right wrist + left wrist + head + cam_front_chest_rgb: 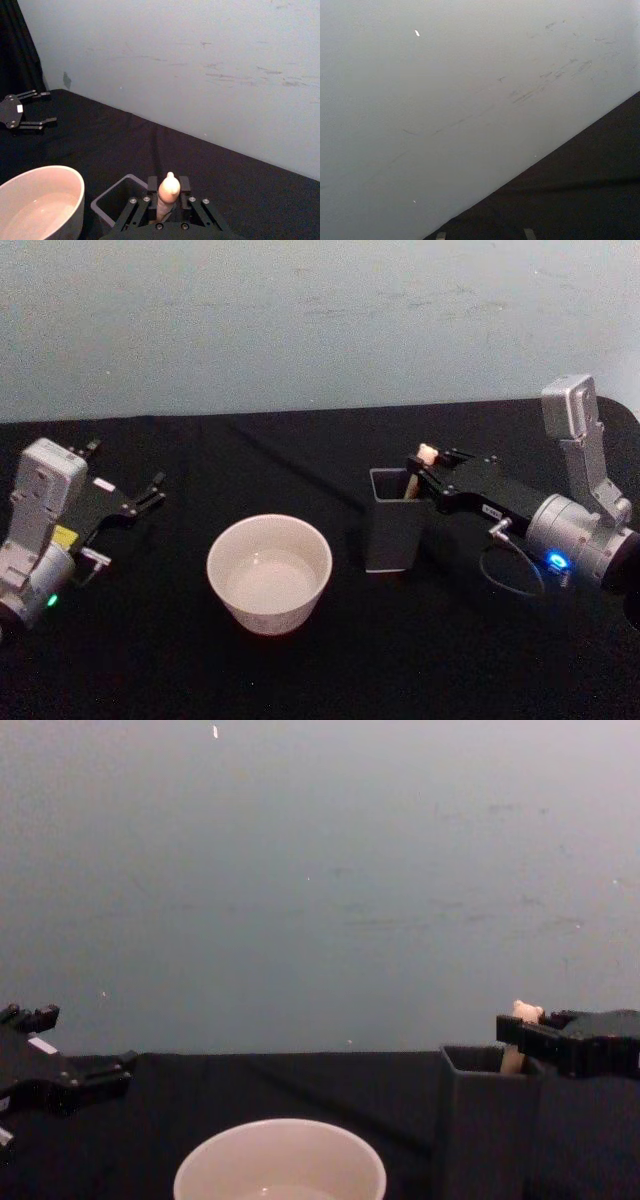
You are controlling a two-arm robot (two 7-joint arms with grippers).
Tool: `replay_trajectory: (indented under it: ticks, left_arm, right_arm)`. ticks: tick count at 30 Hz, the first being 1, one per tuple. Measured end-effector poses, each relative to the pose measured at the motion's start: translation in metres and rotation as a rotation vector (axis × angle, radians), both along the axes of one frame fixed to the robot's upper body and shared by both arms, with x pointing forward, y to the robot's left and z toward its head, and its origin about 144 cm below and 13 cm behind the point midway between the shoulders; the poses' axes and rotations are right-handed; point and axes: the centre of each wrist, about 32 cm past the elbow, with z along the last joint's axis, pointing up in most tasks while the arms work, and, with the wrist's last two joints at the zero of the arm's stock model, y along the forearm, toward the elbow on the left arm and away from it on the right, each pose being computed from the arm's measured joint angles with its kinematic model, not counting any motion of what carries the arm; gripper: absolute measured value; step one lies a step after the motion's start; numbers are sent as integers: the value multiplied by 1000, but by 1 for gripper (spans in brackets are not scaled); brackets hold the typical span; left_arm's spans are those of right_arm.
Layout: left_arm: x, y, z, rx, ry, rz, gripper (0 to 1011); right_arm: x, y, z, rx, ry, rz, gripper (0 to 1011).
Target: Pick up the stirring spoon with one hand, stir inside the cup, then place it back in its original position.
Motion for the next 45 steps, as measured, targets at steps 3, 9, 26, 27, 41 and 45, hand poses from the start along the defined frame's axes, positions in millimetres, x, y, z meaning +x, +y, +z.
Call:
replay_trajectory:
  ticks: [3, 9, 26, 27, 41, 45]
  left_arm:
    - [0, 0, 0, 0, 0, 0, 1001]
    - [0, 0, 0, 0, 0, 0, 1001]
    - [0, 0, 0, 0, 0, 0, 1001]
    - [0, 0, 0, 0, 0, 0, 1001]
    - [0, 0, 0, 0, 0, 0, 1001]
    - [0, 0, 0, 0, 0, 0, 1001]
  right_arm:
    - [0, 0, 0, 0, 0, 0, 229]
    - [0, 0, 0, 0, 0, 0, 227]
    - [0, -3, 6, 18, 5, 15, 226]
    - [0, -4, 6, 22, 6, 17, 226]
    - [-4, -12, 35, 121, -28, 20, 225]
    - [-3, -14, 45, 154, -45, 22, 225]
